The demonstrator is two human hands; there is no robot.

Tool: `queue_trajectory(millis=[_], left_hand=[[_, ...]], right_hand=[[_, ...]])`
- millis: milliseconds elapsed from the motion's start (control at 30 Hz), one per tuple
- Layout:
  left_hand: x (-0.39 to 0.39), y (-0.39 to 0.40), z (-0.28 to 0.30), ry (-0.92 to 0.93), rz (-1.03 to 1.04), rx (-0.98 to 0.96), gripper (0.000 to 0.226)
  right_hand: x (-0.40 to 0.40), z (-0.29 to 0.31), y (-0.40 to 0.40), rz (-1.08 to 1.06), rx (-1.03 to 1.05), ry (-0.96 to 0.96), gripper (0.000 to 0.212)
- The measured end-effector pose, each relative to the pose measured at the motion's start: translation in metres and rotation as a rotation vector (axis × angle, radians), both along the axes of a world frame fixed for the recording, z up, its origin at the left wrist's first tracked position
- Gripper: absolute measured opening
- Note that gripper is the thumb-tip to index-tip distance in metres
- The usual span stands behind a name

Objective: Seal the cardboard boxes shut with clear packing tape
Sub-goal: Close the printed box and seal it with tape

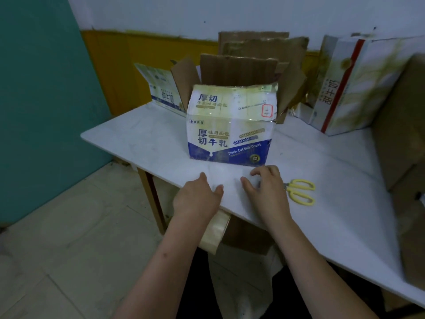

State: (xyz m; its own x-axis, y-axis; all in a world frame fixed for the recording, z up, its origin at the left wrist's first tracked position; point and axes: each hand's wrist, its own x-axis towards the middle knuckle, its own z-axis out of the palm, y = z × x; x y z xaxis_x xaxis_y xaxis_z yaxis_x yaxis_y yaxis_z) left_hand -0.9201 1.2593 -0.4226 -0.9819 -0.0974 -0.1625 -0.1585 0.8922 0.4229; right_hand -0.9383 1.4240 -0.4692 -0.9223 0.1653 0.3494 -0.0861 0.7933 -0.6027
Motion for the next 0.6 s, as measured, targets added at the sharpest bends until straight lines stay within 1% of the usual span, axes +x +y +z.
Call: queue_trajectory(millis=[33,100,167,233,300,333,400,467,533,600], left_hand=[[0.002,-0.001,0.014,0.050,-0.012,0.007,0.065],[0.000,-0.001,0.041,0.210,-0.018,0.079,0.053],[-0.013,0.005,0.063,0.412,-0.016,0.122,0.043],[-0.035,0.018,0.078,0.587,-0.061,0.120,0.038],[-0.062,0.035,0.086,0.727,-0.119,0.078,0.035],[-0.078,0.042,0.085,0.781,-0.155,0.071,0.035],[-0.109,0.050,0.078,0.807,-0.252,0.111,0.035],[-0.137,0.053,0.066,0.765,-0.328,0.100,0.040],[-0.152,0.054,0.051,0.767,-0.347,-0.025,0.045],[-0.154,0.057,0.043,0.853,-0.335,-0.114,0.045]], right_hand=[[-0.001,0.006,0.006,0.024,-0.039,0.060,0.026],[-0.005,0.024,0.019,0.012,-0.026,0.210,0.023],[-0.013,0.050,0.030,-0.020,0.041,0.307,0.031],[-0.027,0.076,0.036,-0.002,0.123,0.392,0.041],[-0.047,0.090,0.039,0.060,0.212,0.423,0.043],[-0.058,0.091,0.039,0.079,0.241,0.393,0.041],[-0.076,0.083,0.042,0.084,0.227,0.332,0.037],[-0.084,0.067,0.044,0.068,0.151,0.365,0.035],[-0.087,0.053,0.045,0.039,0.128,0.441,0.036],[-0.089,0.048,0.044,0.020,0.142,0.510,0.035]])
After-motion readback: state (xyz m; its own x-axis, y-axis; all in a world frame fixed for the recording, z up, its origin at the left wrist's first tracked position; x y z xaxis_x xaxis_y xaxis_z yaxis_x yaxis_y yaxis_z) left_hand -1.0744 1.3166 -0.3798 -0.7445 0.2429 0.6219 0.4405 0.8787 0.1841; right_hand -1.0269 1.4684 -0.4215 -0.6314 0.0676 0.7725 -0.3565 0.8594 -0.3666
